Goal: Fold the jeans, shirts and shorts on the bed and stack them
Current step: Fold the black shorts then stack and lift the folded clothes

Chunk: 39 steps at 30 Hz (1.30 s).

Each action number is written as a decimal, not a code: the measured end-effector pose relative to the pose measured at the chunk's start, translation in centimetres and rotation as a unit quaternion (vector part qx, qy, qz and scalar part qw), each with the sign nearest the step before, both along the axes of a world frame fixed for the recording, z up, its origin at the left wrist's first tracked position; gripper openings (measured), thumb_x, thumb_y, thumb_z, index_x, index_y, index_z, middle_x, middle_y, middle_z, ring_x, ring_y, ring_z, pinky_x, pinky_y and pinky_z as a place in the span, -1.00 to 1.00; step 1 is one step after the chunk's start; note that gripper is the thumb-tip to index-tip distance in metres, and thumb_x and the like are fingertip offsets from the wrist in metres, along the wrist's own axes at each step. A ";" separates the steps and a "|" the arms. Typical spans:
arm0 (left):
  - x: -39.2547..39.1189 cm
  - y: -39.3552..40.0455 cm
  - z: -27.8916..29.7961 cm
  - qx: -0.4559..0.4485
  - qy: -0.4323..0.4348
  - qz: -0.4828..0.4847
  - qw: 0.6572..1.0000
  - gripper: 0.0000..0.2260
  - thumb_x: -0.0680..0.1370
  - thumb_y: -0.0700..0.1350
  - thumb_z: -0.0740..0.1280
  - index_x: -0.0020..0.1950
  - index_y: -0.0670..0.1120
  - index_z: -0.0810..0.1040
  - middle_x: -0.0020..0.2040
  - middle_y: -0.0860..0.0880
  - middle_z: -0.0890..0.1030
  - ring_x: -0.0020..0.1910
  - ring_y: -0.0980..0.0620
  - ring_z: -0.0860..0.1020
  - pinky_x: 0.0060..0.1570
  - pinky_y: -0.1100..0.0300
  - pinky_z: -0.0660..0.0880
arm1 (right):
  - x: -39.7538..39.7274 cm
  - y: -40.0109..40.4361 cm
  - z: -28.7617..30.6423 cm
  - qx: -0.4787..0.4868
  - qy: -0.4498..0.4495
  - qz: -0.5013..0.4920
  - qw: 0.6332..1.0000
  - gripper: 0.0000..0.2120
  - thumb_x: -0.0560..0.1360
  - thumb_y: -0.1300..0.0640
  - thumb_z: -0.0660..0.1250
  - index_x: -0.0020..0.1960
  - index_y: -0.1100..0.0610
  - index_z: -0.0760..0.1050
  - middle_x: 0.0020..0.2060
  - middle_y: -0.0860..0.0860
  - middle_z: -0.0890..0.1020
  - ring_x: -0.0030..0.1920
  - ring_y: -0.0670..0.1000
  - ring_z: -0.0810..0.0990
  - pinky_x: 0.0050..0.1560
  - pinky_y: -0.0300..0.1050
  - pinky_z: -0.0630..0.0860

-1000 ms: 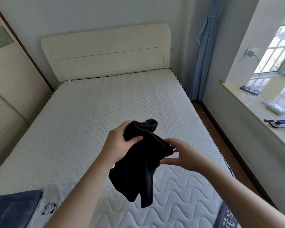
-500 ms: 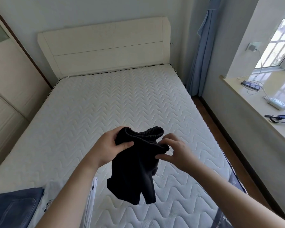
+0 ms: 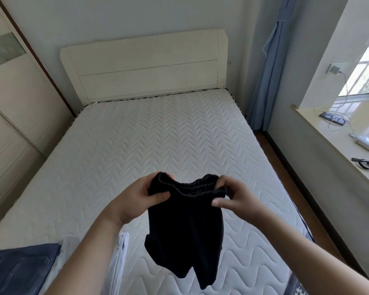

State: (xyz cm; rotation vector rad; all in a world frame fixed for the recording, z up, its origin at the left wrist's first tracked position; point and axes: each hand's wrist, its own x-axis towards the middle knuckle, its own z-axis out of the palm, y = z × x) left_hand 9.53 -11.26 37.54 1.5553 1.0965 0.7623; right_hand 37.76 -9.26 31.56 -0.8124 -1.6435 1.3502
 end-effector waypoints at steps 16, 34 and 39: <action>1.0 0.0 -1.7 0.084 0.084 0.129 0.985 -0.58 0.33 0.04 0.59 0.12 0.16 0.54 -0.01 0.16 0.63 0.02 0.18 0.59 -0.01 0.37 0.46 | 0.7 1.4 3.4 0.164 -0.202 -0.148 0.954 -0.67 0.43 0.03 0.49 0.10 -0.25 0.49 -0.08 -0.33 0.64 -0.05 -0.22 0.63 0.03 -0.24 0.55; 4.5 -2.3 -0.2 0.029 -0.011 -0.042 0.999 -0.83 0.67 -0.14 0.19 0.14 -0.02 0.57 0.00 -0.09 0.69 0.03 -0.06 0.66 0.05 0.13 0.57 | -1.0 1.2 4.5 0.052 0.000 -0.088 0.995 -0.75 0.42 0.03 0.45 0.08 -0.17 0.59 -0.03 -0.09 0.69 0.05 -0.08 0.65 0.06 -0.27 0.51; 5.6 -0.8 0.4 0.118 -0.018 0.076 0.990 -0.76 0.39 -0.08 0.50 -0.05 0.13 0.52 -0.22 0.01 0.65 -0.26 0.09 0.64 -0.20 0.36 0.51 | -2.1 0.5 4.3 -0.008 0.080 -0.019 0.997 -0.56 0.37 -0.05 0.52 0.15 0.12 0.50 -0.09 -0.04 0.70 -0.06 -0.06 0.66 -0.05 -0.25 0.54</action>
